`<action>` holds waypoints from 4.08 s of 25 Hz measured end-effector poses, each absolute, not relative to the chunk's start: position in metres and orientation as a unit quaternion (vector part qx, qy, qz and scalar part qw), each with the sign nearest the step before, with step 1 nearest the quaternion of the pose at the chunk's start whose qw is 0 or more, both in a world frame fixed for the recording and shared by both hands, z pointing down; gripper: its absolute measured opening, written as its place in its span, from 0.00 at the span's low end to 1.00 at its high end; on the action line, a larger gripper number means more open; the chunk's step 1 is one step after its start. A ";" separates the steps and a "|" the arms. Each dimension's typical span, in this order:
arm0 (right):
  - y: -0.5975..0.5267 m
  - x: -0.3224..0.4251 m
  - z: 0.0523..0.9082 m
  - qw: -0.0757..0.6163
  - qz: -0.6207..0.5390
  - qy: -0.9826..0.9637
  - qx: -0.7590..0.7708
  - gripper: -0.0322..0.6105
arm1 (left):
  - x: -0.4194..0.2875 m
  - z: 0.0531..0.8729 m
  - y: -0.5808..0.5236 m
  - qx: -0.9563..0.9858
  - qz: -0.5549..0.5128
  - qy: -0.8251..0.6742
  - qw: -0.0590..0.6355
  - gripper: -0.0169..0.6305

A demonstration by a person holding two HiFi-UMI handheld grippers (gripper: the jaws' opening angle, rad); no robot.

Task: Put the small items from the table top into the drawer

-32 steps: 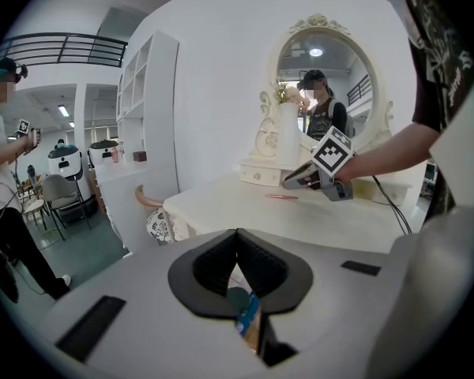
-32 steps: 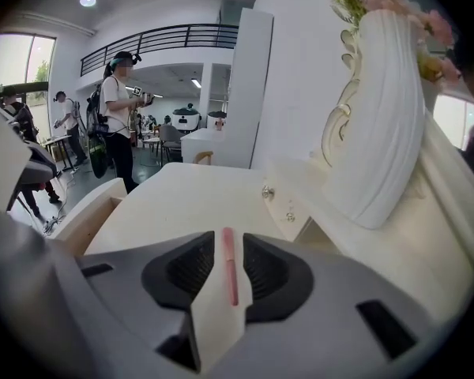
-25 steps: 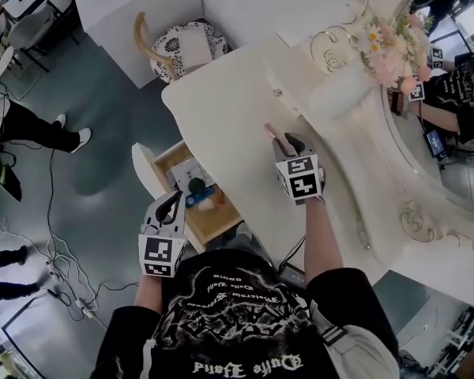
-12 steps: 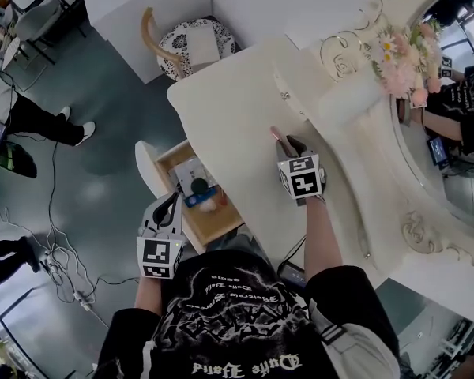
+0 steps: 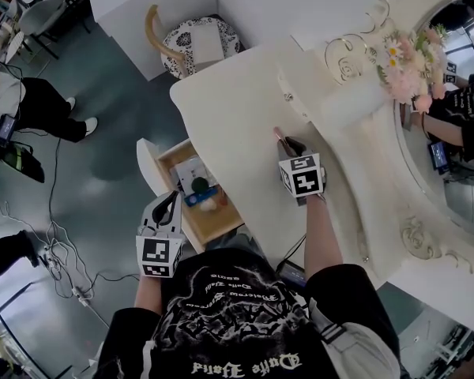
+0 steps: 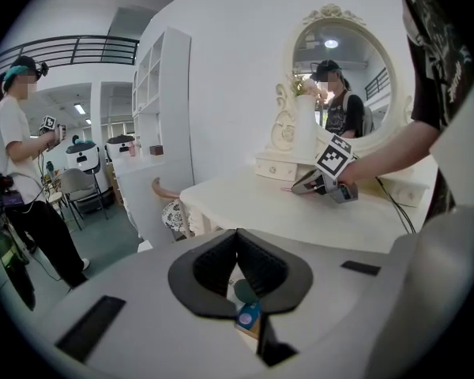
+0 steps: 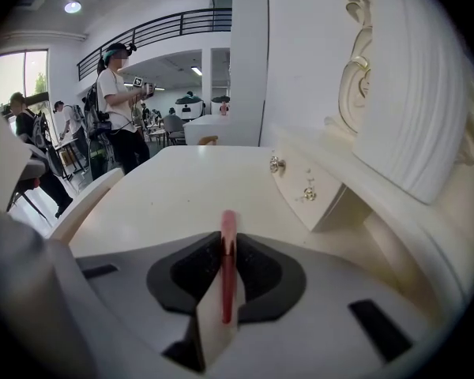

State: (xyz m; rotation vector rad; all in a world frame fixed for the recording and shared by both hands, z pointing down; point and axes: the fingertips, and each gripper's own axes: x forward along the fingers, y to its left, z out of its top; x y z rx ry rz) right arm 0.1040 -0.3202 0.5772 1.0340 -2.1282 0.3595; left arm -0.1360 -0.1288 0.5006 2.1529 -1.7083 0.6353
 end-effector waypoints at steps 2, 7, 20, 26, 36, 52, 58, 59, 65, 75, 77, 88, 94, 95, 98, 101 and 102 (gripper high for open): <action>-0.320 0.103 0.577 0.364 0.142 -0.830 0.398 0.14 | -0.137 0.500 -0.128 0.752 0.222 -0.600 0.160 0.05; -0.320 0.103 0.577 0.362 0.149 -0.829 0.398 0.14 | -0.136 0.500 -0.127 0.751 0.222 -0.601 0.160 0.05; -0.313 0.100 0.566 0.357 0.132 -0.830 0.407 0.13 | -0.138 0.493 -0.115 0.747 0.208 -0.612 0.154 0.05; -0.304 0.095 0.555 0.353 0.119 -0.832 0.411 0.13 | -0.138 0.492 -0.108 0.748 0.202 -0.613 0.153 0.05; -0.283 0.090 0.539 0.348 0.106 -0.833 0.417 0.13 | -0.139 0.486 -0.098 0.753 0.191 -0.612 0.147 0.05; -0.249 0.075 0.530 0.346 0.095 -0.833 0.422 0.13 | -0.151 0.486 -0.081 0.749 0.185 -0.620 0.143 0.05; -0.236 0.066 0.531 0.348 0.090 -0.838 0.411 0.13 | -0.152 0.485 -0.080 0.749 0.178 -0.621 0.144 0.05; -0.234 0.065 0.531 0.349 0.089 -0.838 0.409 0.13 | -0.152 0.486 -0.080 0.749 0.177 -0.622 0.145 0.05; -0.216 0.053 0.534 0.351 0.083 -0.850 0.384 0.13 | -0.152 0.488 -0.077 0.747 0.174 -0.624 0.148 0.05; -0.181 0.017 0.539 0.351 0.072 -0.874 0.327 0.13 | -0.158 0.489 -0.064 0.738 0.172 -0.634 0.154 0.05; -0.174 0.009 0.539 0.348 0.069 -0.880 0.316 0.13 | -0.160 0.489 -0.062 0.736 0.172 -0.636 0.153 0.05; -0.134 -0.032 0.541 0.358 0.049 -0.897 0.255 0.13 | -0.172 0.491 -0.049 0.730 0.172 -0.642 0.156 0.05; -0.119 -0.053 0.545 0.358 0.054 -0.903 0.233 0.13 | -0.181 0.492 -0.045 0.727 0.172 -0.646 0.159 0.05; -0.117 -0.056 0.546 0.359 0.054 -0.903 0.229 0.13 | -0.182 0.492 -0.045 0.726 0.172 -0.647 0.159 0.05; -0.111 -0.064 0.550 0.361 0.056 -0.905 0.217 0.13 | -0.187 0.492 -0.043 0.724 0.173 -0.649 0.159 0.05; -0.103 -0.071 0.557 0.366 0.058 -0.906 0.206 0.13 | -0.191 0.493 -0.040 0.721 0.173 -0.652 0.160 0.05; -0.100 -0.072 0.560 0.370 0.059 -0.905 0.201 0.13 | -0.193 0.493 -0.039 0.720 0.173 -0.653 0.161 0.05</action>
